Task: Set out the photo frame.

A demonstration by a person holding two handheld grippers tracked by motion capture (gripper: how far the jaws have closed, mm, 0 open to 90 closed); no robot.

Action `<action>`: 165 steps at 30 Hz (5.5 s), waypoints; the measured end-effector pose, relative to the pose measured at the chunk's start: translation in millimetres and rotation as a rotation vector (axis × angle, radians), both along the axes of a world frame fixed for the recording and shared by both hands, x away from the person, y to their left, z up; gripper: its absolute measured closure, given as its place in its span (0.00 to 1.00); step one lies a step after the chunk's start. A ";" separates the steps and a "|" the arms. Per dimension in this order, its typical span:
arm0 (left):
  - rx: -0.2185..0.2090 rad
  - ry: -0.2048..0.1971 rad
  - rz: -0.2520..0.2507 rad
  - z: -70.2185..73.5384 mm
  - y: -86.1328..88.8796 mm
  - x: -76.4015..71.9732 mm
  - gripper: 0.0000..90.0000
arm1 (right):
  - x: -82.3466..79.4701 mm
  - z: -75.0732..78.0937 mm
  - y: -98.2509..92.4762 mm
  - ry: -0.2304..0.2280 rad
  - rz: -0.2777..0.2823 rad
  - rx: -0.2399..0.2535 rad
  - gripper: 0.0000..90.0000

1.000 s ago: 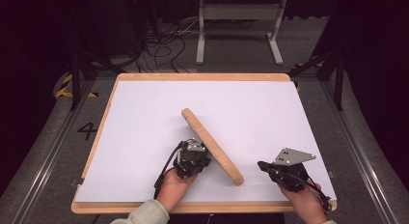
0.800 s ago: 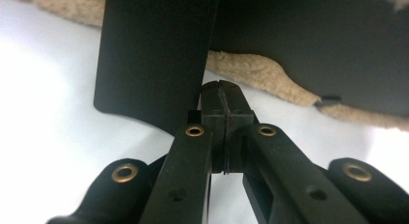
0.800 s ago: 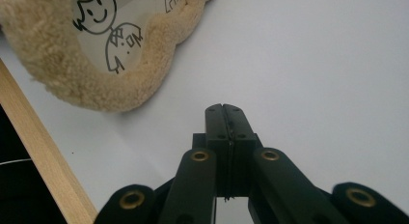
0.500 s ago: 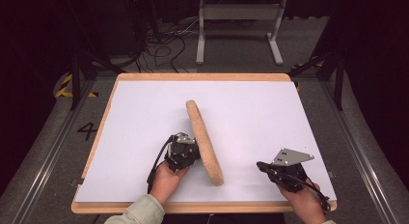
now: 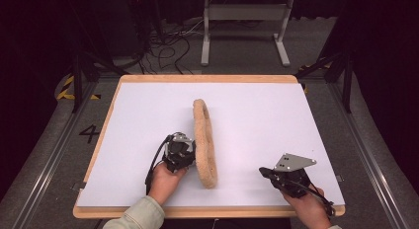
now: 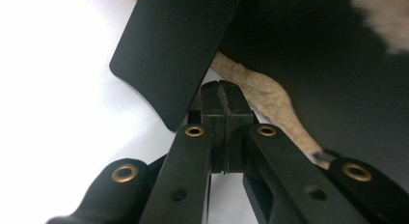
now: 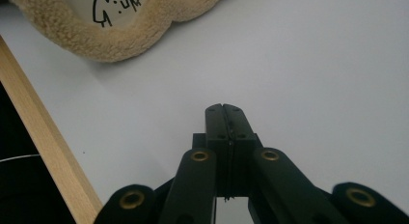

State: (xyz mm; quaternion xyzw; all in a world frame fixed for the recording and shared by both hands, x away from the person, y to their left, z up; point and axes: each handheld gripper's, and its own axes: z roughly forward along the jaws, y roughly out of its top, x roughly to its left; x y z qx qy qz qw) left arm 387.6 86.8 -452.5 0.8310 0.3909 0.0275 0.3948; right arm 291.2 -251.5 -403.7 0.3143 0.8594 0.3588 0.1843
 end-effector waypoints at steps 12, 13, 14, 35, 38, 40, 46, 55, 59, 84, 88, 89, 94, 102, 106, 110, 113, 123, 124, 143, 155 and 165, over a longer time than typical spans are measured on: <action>0.005 -0.047 -0.005 15.0 31.5 -27.3 1.00 | 9.1 -10.1 42.8 0.035 0.143 -0.025 1.00; 0.000 -0.046 0.001 15.7 34.5 -29.4 1.00 | 9.4 -11.7 48.3 0.040 0.159 -0.030 1.00; -0.004 -0.039 0.005 16.1 37.1 -31.4 1.00 | 9.9 -13.3 53.7 0.043 0.175 -0.038 1.00; -0.032 -0.026 0.047 19.6 70.3 -55.0 1.00 | 15.8 -30.0 112.0 0.080 0.319 -0.089 1.00; -0.038 -0.020 0.061 20.1 76.1 -56.4 1.00 | 15.6 -30.4 116.8 0.081 0.330 -0.087 1.00; -0.040 -0.026 0.070 20.2 79.5 -57.1 1.00 | 15.3 -30.4 122.6 0.082 0.343 -0.089 1.00; -0.047 -0.019 0.086 20.5 86.4 -59.1 1.00 | 16.0 -30.7 135.8 0.083 0.372 -0.090 1.00; -0.045 -0.026 0.140 19.5 99.8 -65.8 1.00 | 20.1 -32.1 161.2 0.080 0.418 -0.087 1.00; -0.048 -0.027 0.164 18.8 106.4 -69.3 1.00 | 22.3 -32.5 171.9 0.072 0.435 -0.092 1.00; -0.105 -0.040 0.191 20.0 119.6 -82.1 0.89 | 35.3 -35.9 212.3 0.057 0.425 -0.088 1.00; -0.169 -0.073 0.183 26.9 120.4 -86.8 0.74 | 35.9 -29.5 201.9 0.049 0.414 -0.064 0.99; -0.192 -0.094 0.179 29.0 121.0 -88.6 0.71 | 36.6 -27.3 198.5 0.044 0.407 -0.057 0.99; -0.259 -0.155 0.180 38.3 120.3 -97.1 0.58 | 41.2 -18.2 181.2 0.035 0.362 -0.029 0.99; -0.249 -0.161 0.163 38.8 103.7 -99.0 0.44 | 48.1 -9.6 160.1 0.018 0.297 -0.008 0.98; -0.227 -0.144 0.188 33.3 94.9 -94.9 0.40 | 51.0 -6.3 152.3 0.011 0.271 0.003 0.97; -0.211 -0.115 0.191 28.3 87.9 -91.2 0.39 | 52.1 -5.1 148.2 0.011 0.249 0.010 0.97; -0.184 -0.092 0.184 22.9 80.3 -87.7 0.40 | 53.1 -3.3 144.3 0.005 0.235 0.013 0.97; -0.131 -0.022 0.166 10.5 65.7 -77.9 0.53 | 56.8 2.5 131.6 0.002 0.194 0.039 0.97; -0.132 -0.006 0.155 9.8 66.6 -76.5 0.58 | 56.9 2.7 131.1 0.001 0.193 0.038 0.97; -0.122 0.029 0.122 10.1 72.8 -69.4 0.75 | 83.3 21.8 104.8 0.009 0.135 0.096 0.88; -0.122 0.034 0.086 10.2 77.5 -64.6 0.75 | 134.6 21.6 69.9 0.009 0.036 0.144 0.69; -0.134 0.048 0.013 8.9 90.9 -53.3 0.76 | 161.5 5.1 59.7 0.036 -0.009 0.149 0.61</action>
